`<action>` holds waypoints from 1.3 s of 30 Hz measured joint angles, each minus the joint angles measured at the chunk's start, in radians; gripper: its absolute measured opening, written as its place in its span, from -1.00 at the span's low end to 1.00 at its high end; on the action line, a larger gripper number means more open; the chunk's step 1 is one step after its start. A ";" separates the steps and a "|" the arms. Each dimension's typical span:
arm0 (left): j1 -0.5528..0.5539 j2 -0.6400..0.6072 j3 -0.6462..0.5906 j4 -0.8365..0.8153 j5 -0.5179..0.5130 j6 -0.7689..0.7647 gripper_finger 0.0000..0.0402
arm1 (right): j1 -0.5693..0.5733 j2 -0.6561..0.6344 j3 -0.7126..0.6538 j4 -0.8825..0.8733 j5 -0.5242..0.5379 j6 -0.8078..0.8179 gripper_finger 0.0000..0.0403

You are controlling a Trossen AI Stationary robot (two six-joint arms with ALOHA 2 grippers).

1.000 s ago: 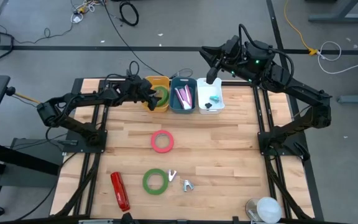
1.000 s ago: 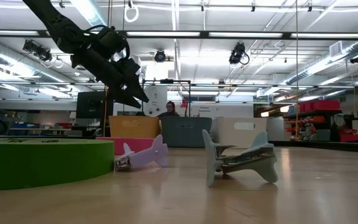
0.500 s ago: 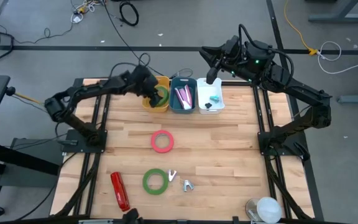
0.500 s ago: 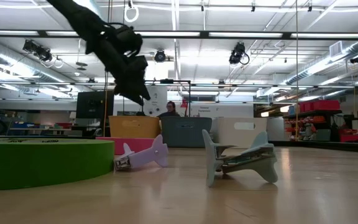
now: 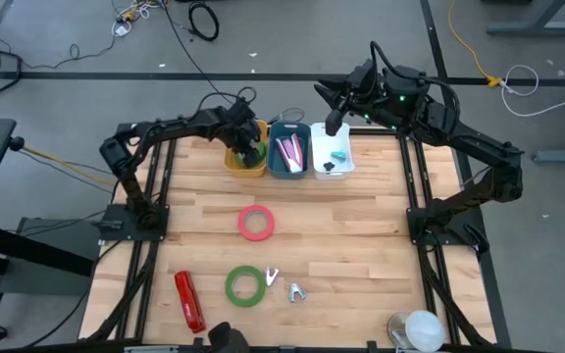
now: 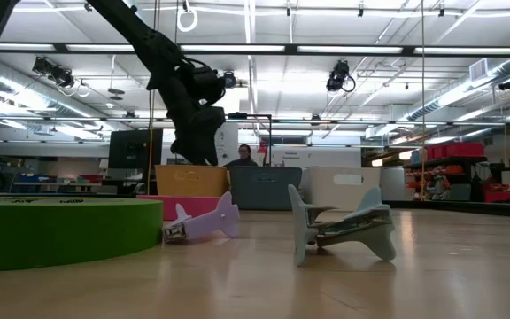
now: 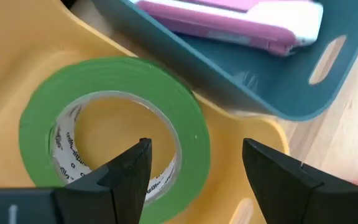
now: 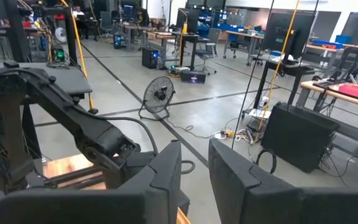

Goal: Pick and place Stapler, Stapler remover, tape
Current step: Put the right green tape into the yellow bin

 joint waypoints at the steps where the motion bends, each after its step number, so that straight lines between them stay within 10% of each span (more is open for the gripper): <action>1: -0.002 0.000 -0.005 0.001 -0.001 0.014 0.26 | 0.000 0.000 0.000 0.000 0.000 0.000 -0.60; 25: -0.029 0.075 -0.011 0.011 -0.038 0.025 0.25 | 0.000 0.000 0.000 -0.007 0.001 -0.026 -0.60; 39: -0.029 0.075 -0.011 0.016 -0.038 0.030 -0.23 | 0.000 0.000 0.000 -0.008 0.001 -0.026 -0.60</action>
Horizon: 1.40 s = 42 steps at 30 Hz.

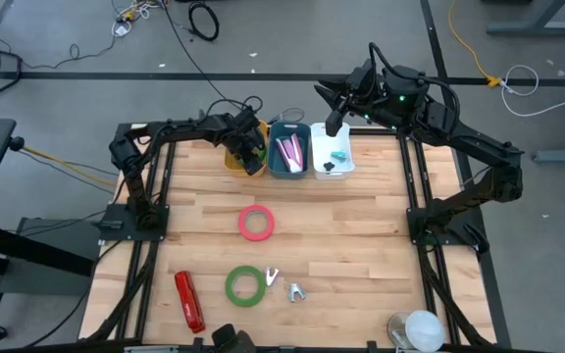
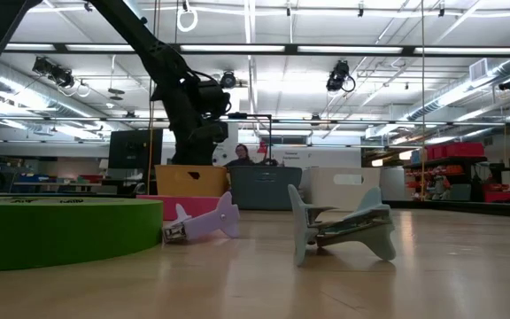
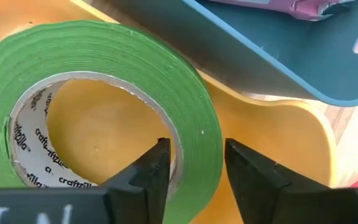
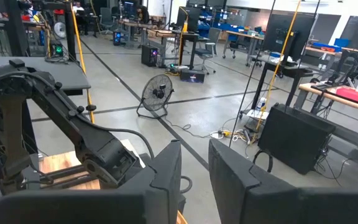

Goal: Pick and place Stapler, Stapler remover, tape
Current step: Put the right green tape into the yellow bin

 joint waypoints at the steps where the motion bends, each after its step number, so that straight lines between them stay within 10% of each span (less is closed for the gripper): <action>1: 0.000 0.000 0.000 0.000 0.000 0.000 -0.26 | 0.000 0.000 0.000 0.000 0.000 0.000 -0.60; 42: 0.001 -0.005 0.136 -0.097 -0.148 0.107 -0.49 | 0.000 0.000 0.000 0.000 0.000 0.000 -0.60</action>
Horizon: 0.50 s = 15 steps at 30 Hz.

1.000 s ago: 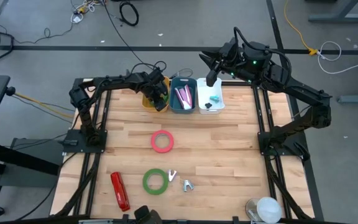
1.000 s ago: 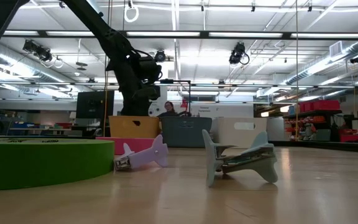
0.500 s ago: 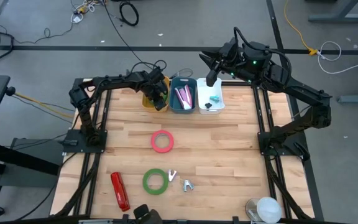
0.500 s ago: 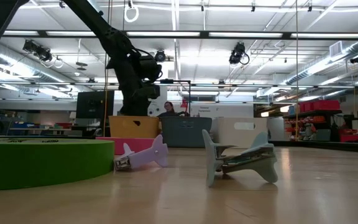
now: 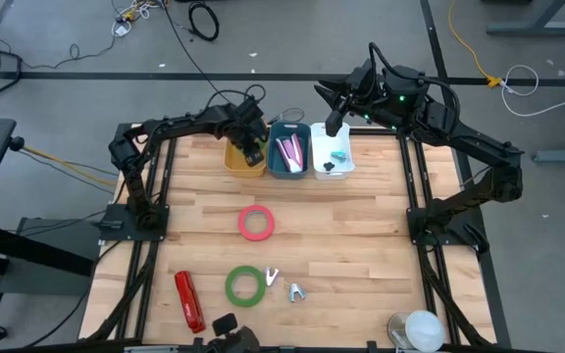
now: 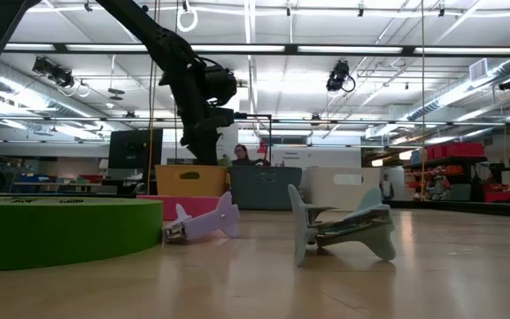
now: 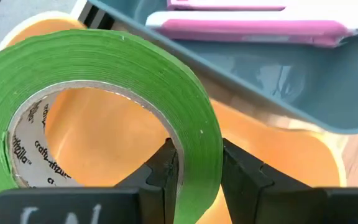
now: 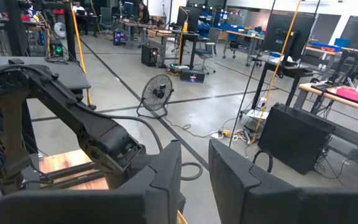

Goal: Pick and place Stapler, Stapler remover, tape
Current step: Put the right green tape into the yellow bin

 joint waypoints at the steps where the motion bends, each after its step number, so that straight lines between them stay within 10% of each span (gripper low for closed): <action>1: 0.000 0.000 0.000 -0.007 -0.008 0.000 -0.49 | 0.000 0.000 0.000 0.000 0.000 0.000 -0.60; 15: 0.002 0.011 -0.001 -0.010 -0.082 0.002 -0.49 | 0.000 0.000 0.000 0.000 0.000 0.000 -0.60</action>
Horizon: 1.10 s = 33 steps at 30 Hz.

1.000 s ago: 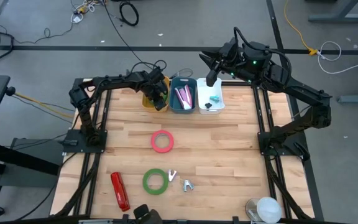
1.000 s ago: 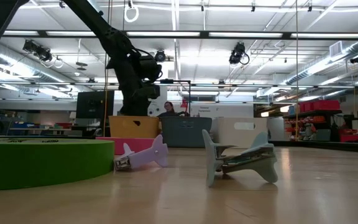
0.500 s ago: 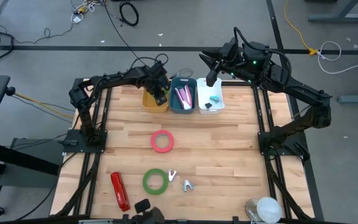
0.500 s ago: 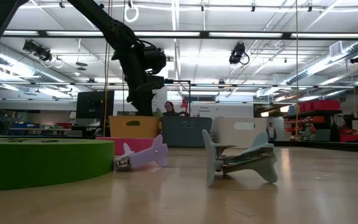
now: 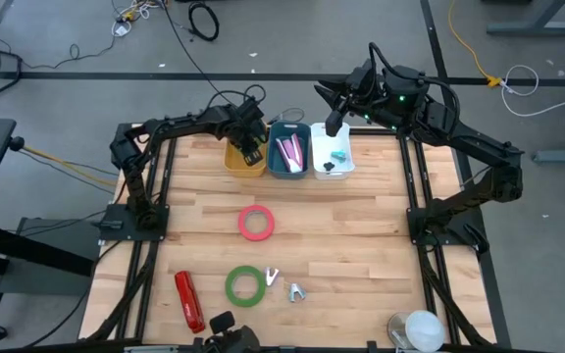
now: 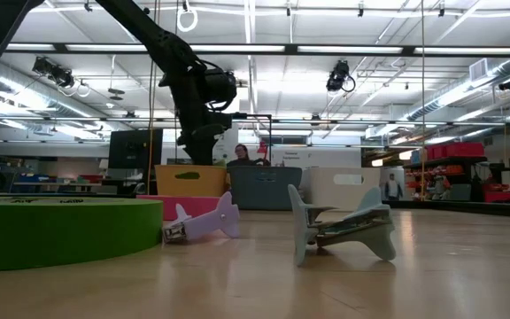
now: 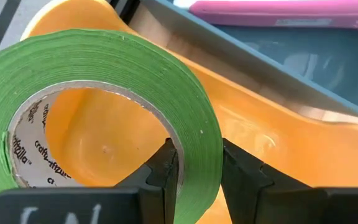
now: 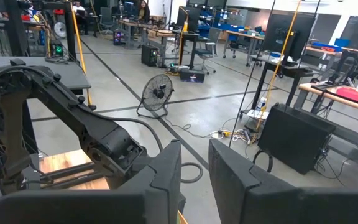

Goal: Pick and place Stapler, Stapler remover, tape
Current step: Put the right green tape into the yellow bin

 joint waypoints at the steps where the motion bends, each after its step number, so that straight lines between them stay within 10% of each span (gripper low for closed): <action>1: 0.000 0.000 0.000 -0.001 0.000 0.000 -0.49 | 0.000 0.000 0.000 0.000 0.000 0.000 -0.60; 33: 0.000 0.000 -0.001 -0.013 0.016 -0.037 -0.48 | 0.000 0.000 0.000 0.000 0.000 0.008 -0.60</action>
